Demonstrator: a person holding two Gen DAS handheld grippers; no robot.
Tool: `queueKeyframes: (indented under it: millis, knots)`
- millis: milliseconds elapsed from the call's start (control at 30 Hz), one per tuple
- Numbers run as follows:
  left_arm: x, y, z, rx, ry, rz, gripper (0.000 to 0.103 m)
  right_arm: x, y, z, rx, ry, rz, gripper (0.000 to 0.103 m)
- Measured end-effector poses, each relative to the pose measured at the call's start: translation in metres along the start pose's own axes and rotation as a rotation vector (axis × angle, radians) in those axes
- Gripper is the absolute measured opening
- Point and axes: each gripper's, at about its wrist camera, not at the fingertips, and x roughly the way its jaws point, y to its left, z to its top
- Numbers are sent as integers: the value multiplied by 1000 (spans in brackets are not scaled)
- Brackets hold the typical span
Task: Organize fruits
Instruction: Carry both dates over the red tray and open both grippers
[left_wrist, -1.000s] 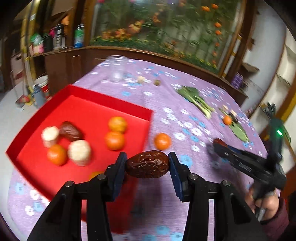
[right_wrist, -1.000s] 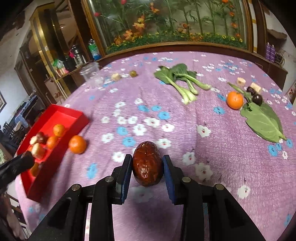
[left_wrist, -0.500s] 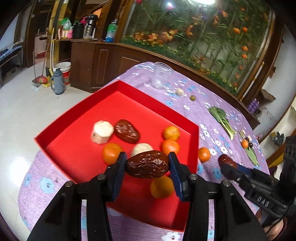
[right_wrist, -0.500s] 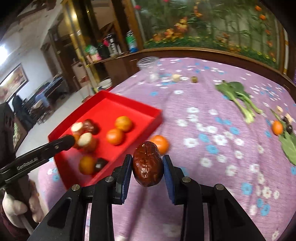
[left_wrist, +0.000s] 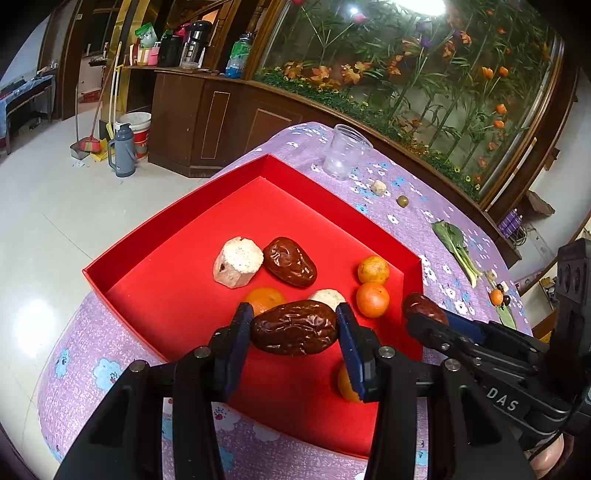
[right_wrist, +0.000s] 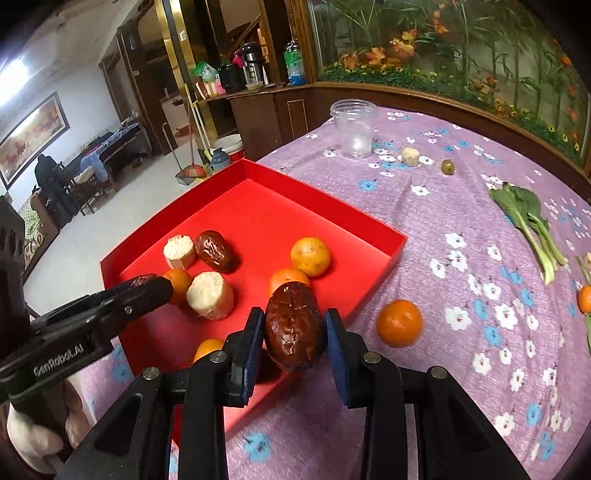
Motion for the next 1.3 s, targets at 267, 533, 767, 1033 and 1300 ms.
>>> queueKeyframes:
  millis: [267,533,767,1033,1300]
  knots:
    - [8,5,1,-8,14,-19,45,17,14,5,-30,19,-11,37]
    - [13,1,2,5,9,-15,45,26,20,21,-43,7,-20,37]
    - [19,-8,1,45,2,19,44,41,24,36,-78,-6,-52,37]
    - [21,-8,3,49,3,39,45,52,24,39,-94,-12,-60,37]
    - [16,-7,4,33,5,53,54,47,19,37,-63,-22,-41,45]
